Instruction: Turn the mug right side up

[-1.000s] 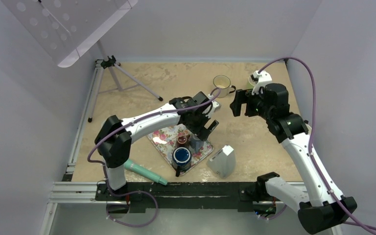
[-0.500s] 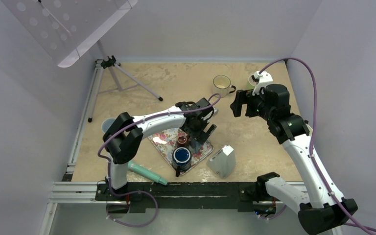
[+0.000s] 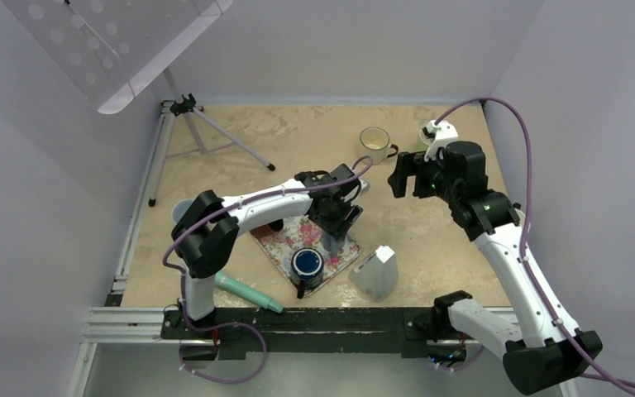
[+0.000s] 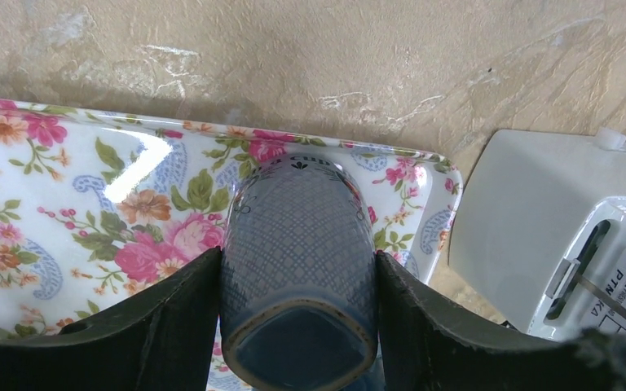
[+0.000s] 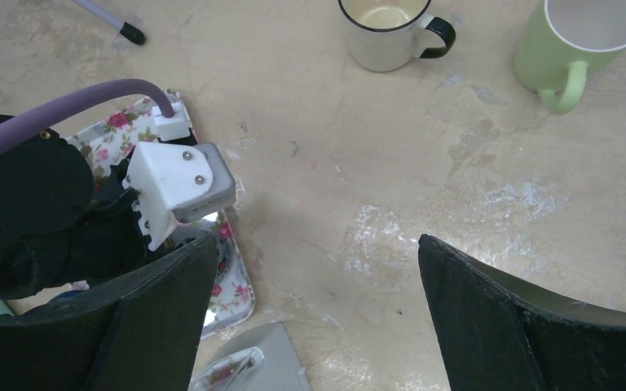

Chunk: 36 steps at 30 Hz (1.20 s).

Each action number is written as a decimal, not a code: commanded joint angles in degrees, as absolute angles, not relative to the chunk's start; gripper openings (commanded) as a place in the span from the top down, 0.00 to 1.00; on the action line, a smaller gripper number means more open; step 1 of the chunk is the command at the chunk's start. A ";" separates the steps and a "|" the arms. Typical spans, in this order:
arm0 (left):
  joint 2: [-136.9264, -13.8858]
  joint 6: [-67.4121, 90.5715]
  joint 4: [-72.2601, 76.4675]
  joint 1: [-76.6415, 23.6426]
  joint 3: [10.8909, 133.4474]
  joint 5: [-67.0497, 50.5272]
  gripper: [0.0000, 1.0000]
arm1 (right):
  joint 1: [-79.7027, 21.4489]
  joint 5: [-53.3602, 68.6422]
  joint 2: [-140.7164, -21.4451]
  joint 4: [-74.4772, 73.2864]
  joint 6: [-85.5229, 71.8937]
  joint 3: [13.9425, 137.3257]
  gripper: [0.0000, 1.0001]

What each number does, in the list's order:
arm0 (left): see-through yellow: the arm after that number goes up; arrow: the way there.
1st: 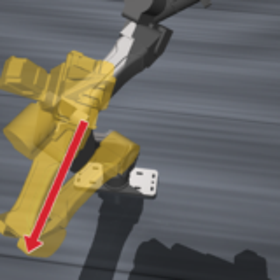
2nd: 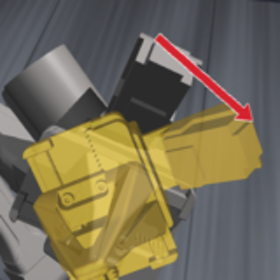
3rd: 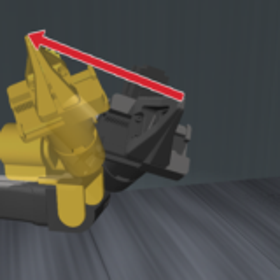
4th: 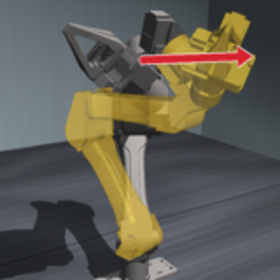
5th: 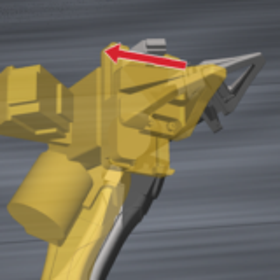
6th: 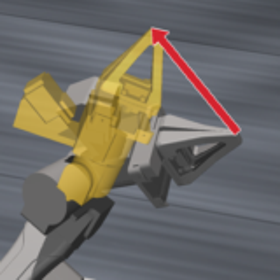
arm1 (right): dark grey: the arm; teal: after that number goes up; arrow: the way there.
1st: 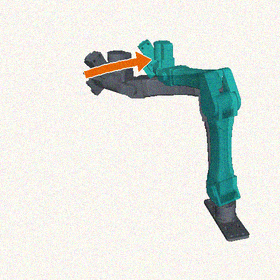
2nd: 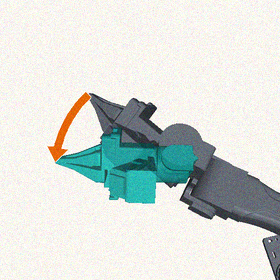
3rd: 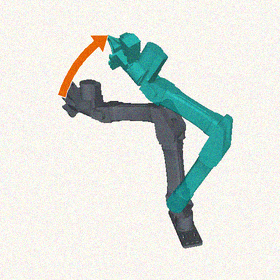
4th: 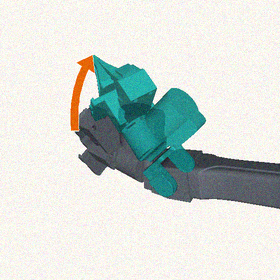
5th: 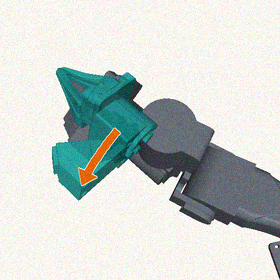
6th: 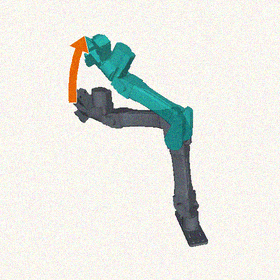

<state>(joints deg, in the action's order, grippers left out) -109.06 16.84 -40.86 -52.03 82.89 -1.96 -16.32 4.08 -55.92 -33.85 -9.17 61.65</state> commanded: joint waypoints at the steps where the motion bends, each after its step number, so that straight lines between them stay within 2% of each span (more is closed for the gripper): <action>1: -107.80 15.08 -40.60 -51.18 85.51 -3.65 1.00 | -16.04 4.89 -56.07 -32.26 -10.19 62.26 0.04; 8: -107.32 12.39 -37.95 -47.33 87.82 -13.14 1.00 | -16.04 6.14 -56.21 -31.74 -10.49 61.95 0.04; 20: -105.77 10.64 -35.79 -39.71 93.91 -26.20 1.00 | -16.02 17.99 -54.32 -23.50 -16.62 55.54 0.04; 26: -105.14 10.55 -35.72 -36.99 99.53 -31.81 1.00 | -16.04 28.03 -51.14 -6.27 -30.85 43.53 0.01; 30: -104.93 11.34 -36.45 -36.38 102.13 -33.03 1.00 | -15.12 30.07 -49.48 7.44 -40.19 36.32 0.01; 36: -104.40 16.07 -35.68 -35.52 105.25 -41.42 1.00 | -13.77 33.22 -49.19 22.87 -40.92 29.12 0.01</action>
